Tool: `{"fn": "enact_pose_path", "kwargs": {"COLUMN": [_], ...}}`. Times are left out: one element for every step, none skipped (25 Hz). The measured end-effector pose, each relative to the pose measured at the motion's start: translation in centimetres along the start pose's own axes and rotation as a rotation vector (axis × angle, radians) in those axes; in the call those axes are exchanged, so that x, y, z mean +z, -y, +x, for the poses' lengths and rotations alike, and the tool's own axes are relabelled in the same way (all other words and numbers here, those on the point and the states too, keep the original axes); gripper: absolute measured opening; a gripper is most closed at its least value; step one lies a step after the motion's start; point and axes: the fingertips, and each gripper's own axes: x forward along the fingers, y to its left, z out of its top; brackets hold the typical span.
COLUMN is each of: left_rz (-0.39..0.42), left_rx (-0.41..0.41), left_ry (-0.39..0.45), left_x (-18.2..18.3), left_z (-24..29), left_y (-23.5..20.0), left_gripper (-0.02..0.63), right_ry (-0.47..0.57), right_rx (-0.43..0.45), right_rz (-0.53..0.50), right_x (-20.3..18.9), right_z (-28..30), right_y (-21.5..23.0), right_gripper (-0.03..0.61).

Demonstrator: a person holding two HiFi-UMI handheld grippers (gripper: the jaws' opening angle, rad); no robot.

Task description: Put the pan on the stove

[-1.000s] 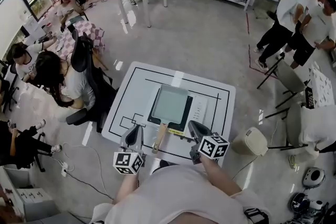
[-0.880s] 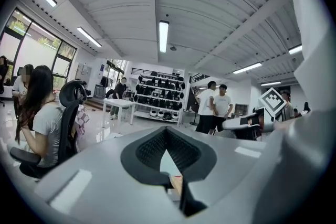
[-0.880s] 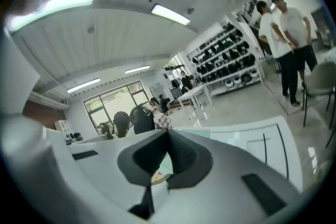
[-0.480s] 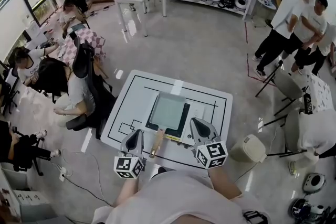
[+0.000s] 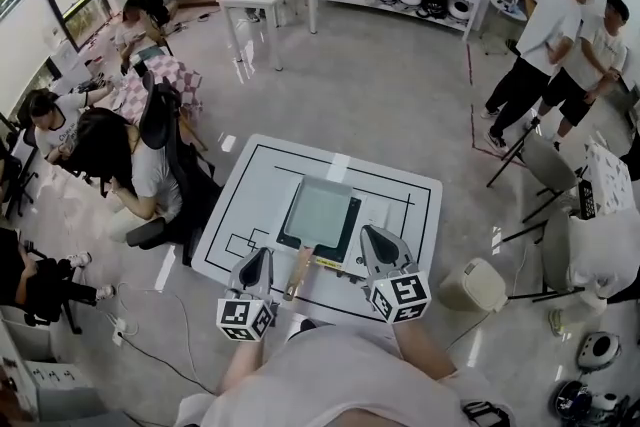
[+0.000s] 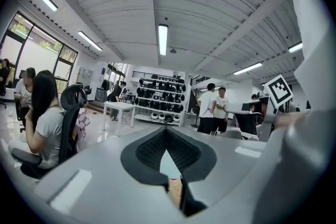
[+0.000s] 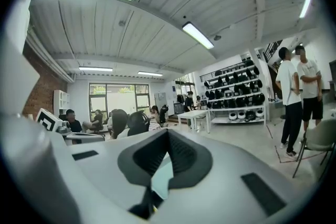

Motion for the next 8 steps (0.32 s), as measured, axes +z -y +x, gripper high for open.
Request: {"fn": "enact_pose_path", "kwargs": {"left_rz": [0.002,0.005,0.008,0.011,0.012,0.011,0.010,0.008], "left_rx": [-0.001,-0.002,-0.003,-0.004,-0.004,-0.004,-0.004,-0.004], "left_ry": [-0.001,-0.001,-0.001,-0.001,-0.001,-0.001,-0.002,-0.003], "left_x": [0.03,0.12,0.24,0.37,0.49,0.57,0.64,0.69], "left_z": [0.02,0.03,0.02,0.00,-0.03,-0.07,-0.11,-0.15], "left_y": [0.05,0.12,0.19,0.23,0.26,0.28,0.30,0.32], "left_gripper": [0.011,0.011,0.011,0.011,0.011,0.011,0.011,0.011], "right_ry": [0.004,0.008,0.011,0.013,0.014,0.014,0.013,0.013], "right_rx": [-0.001,0.000,0.002,0.004,0.006,0.006,0.007,0.008], "right_rz": [-0.005,-0.009,-0.010,-0.009,-0.009,-0.011,-0.014,-0.016], "right_x": [0.11,0.27,0.44,0.60,0.74,0.85,0.94,1.03], "right_z": [0.01,0.00,-0.01,0.00,0.00,-0.01,-0.02,-0.04], "right_y": [-0.07,-0.17,-0.29,-0.41,-0.53,-0.63,-0.73,-0.83], "right_gripper": [0.008,0.008,0.008,0.008,0.008,0.008,0.008,0.008]}}
